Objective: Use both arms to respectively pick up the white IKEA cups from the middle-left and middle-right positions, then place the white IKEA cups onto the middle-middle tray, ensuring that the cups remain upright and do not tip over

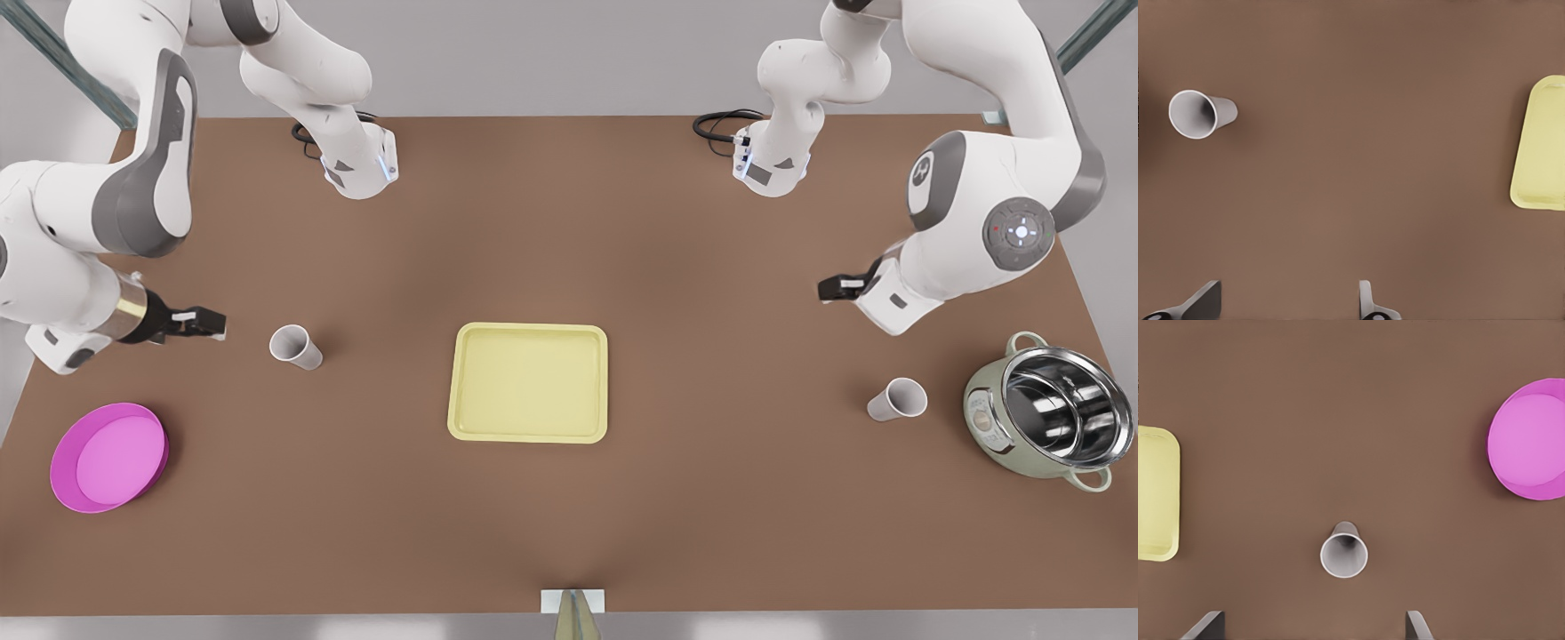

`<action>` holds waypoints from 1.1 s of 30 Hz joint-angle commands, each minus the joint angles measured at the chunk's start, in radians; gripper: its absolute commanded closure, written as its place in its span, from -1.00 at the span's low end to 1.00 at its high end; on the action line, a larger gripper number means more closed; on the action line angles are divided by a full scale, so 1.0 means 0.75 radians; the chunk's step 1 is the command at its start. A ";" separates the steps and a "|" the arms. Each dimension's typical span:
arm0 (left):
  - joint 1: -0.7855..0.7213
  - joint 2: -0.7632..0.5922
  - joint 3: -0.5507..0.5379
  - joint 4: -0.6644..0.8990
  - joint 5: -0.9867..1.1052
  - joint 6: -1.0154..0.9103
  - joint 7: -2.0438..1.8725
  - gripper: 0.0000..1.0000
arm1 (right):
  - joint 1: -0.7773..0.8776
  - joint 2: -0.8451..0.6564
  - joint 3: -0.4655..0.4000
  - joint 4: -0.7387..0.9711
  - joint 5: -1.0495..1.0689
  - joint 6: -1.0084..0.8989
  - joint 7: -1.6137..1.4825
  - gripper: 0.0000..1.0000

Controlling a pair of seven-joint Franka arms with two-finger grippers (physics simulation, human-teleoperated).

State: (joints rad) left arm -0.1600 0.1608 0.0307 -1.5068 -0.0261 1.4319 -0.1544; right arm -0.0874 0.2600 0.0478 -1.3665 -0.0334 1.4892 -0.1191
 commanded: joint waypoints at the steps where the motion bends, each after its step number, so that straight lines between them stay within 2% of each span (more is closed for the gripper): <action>1: -0.001 -0.002 0.010 0.001 -0.008 0.097 -0.117 -1.00 | -0.002 -0.007 0.002 -0.004 0.000 0.052 -0.068 -1.00; 4: 0.043 0.060 0.049 -0.020 -0.006 0.179 0.024 -1.00 | -0.002 0.015 0.002 -0.066 -0.009 0.068 -0.079 -1.00; 5: 0.056 0.096 0.102 -0.079 -0.008 0.328 0.138 -1.00 | -0.004 0.011 0.002 -0.119 -0.002 0.117 -0.079 -0.89; 8: 0.185 0.362 0.133 -0.087 -0.004 0.684 0.380 -1.00 | -0.027 0.001 0.000 -0.313 0.004 0.317 -0.079 -1.00; 10: 0.311 0.483 0.123 -0.040 -0.024 0.799 0.529 -1.00 | -0.035 -0.009 0.000 -0.413 0.006 0.418 -0.079 -1.00; 11: 0.316 0.485 0.125 -0.055 -0.029 0.891 0.560 -1.00 | -0.043 -0.021 0.000 -0.477 0.008 0.495 -0.079 -1.00; 20: 0.379 0.555 0.139 -0.085 -0.018 0.893 0.562 -1.00 | -0.102 -0.095 0.000 -0.902 0.059 0.931 -0.081 -1.00; 26: 0.383 0.542 0.184 -0.249 -0.018 0.862 0.554 -1.00 | -0.135 -0.093 0.002 -1.031 0.057 1.082 -0.113 -1.00; 33: 0.381 0.606 0.184 -0.247 -0.022 0.930 0.554 -1.00 | -0.178 -0.093 0.000 -1.166 0.139 1.223 -0.240 -1.00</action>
State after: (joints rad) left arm 0.1260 0.6167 0.1680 -1.6932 -0.0426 2.0985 0.1716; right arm -0.2216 0.1912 0.0480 -2.2294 0.0540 2.3096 -0.2018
